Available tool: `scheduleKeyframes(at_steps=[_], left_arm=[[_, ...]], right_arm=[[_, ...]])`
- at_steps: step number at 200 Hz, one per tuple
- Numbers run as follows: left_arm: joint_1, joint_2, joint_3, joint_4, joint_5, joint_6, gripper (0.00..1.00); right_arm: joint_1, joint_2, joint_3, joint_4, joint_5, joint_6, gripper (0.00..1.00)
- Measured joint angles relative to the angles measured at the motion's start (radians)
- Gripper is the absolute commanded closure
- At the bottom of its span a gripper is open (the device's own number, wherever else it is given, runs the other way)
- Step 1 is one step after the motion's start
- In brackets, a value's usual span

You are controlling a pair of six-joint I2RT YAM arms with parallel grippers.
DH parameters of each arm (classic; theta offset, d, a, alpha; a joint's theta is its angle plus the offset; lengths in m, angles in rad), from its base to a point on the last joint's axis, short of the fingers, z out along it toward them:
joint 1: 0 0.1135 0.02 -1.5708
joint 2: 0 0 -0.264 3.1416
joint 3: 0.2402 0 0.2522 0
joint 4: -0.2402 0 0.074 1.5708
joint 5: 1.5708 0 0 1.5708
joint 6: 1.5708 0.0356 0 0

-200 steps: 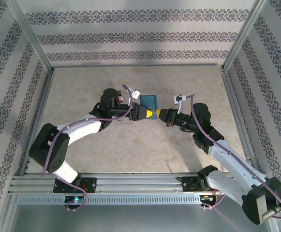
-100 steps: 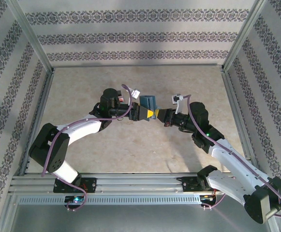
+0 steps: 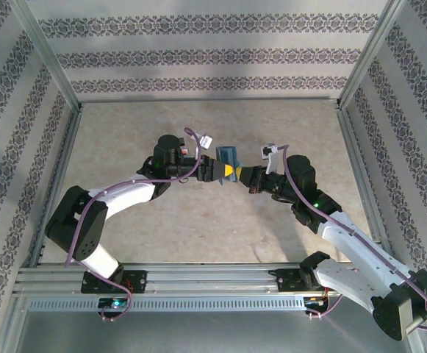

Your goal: Take the credit cards out of the card holder

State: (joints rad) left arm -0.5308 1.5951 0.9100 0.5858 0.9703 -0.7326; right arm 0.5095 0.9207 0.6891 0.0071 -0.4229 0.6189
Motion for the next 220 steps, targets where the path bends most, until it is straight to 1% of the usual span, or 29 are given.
scheduleKeyframes(at_steps=[7, 26, 43, 61, 89, 97, 122, 150, 163, 180, 200, 220], left_arm=[[0.0, 0.0, 0.0, -0.001, -0.005, 0.0, 0.18], [0.0, 0.001, 0.0, 0.0, -0.008, -0.001, 0.24], [-0.002, 0.006, 0.0, 0.002, -0.01, -0.002, 0.27], [-0.006, 0.014, 0.0, 0.004, -0.011, -0.004, 0.34], [-0.006, 0.016, 0.0, 0.005, -0.018, -0.005, 0.49], [-0.006, 0.016, 0.0, 0.005, -0.019, -0.003, 0.52], [-0.006, 0.016, 0.0, 0.005, -0.022, -0.005, 0.54], [-0.006, 0.015, 0.0, 0.004, -0.026, -0.005, 0.54], [-0.006, 0.015, 0.0, 0.005, -0.029, -0.005, 0.54], [-0.006, 0.015, 0.0, 0.005, -0.03, -0.005, 0.54], [-0.006, 0.015, 0.0, 0.005, -0.03, -0.006, 0.55], [-0.006, 0.015, 0.0, 0.008, -0.029, -0.006, 0.58]], right_arm=[[0.004, 0.0, 0.002, -0.005, 0.003, -0.002, 1.0], [0.016, 0.0, 0.007, -0.011, 0.009, -0.008, 1.0], [0.024, 0.0, 0.013, -0.021, 0.016, -0.017, 1.0], [0.025, 0.0, 0.017, -0.032, 0.02, -0.021, 1.0], [0.025, -0.003, 0.018, -0.042, 0.042, -0.025, 1.0], [0.025, -0.004, 0.018, -0.042, 0.045, -0.025, 0.98], [0.025, -0.005, 0.018, -0.043, 0.051, -0.026, 0.88], [0.026, -0.005, 0.019, -0.042, 0.053, -0.039, 0.71], [0.026, -0.005, 0.019, -0.042, 0.052, -0.046, 0.66], [0.026, -0.005, 0.019, -0.041, 0.053, -0.05, 0.64], [0.026, -0.005, 0.019, -0.042, 0.054, -0.05, 0.64], [0.026, -0.003, 0.019, -0.042, 0.061, -0.051, 0.68]])
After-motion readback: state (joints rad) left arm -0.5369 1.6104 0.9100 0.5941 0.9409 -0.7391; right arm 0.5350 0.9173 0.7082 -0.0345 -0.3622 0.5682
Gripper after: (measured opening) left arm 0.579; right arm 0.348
